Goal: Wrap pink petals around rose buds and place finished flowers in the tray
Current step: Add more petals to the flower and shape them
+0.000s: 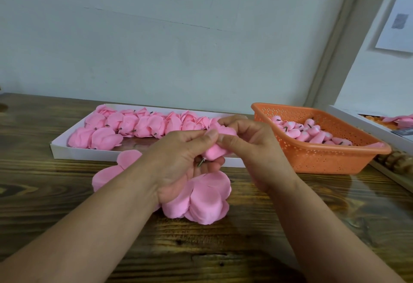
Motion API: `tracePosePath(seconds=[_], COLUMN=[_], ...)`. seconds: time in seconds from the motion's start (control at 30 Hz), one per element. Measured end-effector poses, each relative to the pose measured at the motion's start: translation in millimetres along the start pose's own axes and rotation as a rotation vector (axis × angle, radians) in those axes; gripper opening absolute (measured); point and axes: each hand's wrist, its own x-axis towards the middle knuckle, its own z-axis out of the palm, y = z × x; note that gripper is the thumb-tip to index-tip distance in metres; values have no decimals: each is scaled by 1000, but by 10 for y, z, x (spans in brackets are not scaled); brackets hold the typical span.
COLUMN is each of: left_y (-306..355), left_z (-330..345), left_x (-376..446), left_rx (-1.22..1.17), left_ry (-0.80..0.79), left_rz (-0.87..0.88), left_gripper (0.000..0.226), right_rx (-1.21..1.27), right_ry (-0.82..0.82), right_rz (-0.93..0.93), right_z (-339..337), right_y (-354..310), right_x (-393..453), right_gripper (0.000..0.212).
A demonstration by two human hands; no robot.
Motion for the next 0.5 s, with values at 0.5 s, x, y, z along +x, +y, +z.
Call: tracePosePath(seconds=[0.5], left_y=[75], left_z=[-56], left_x=[60], left_rx=[-428], left_ry=[-40], left_rz=[-170], left_gripper=[39], right_rx=[45], right_ry=[129], right_rz=[-194], right_z=[9], right_y=[-116], right_x=[-11], right_gripper=[12])
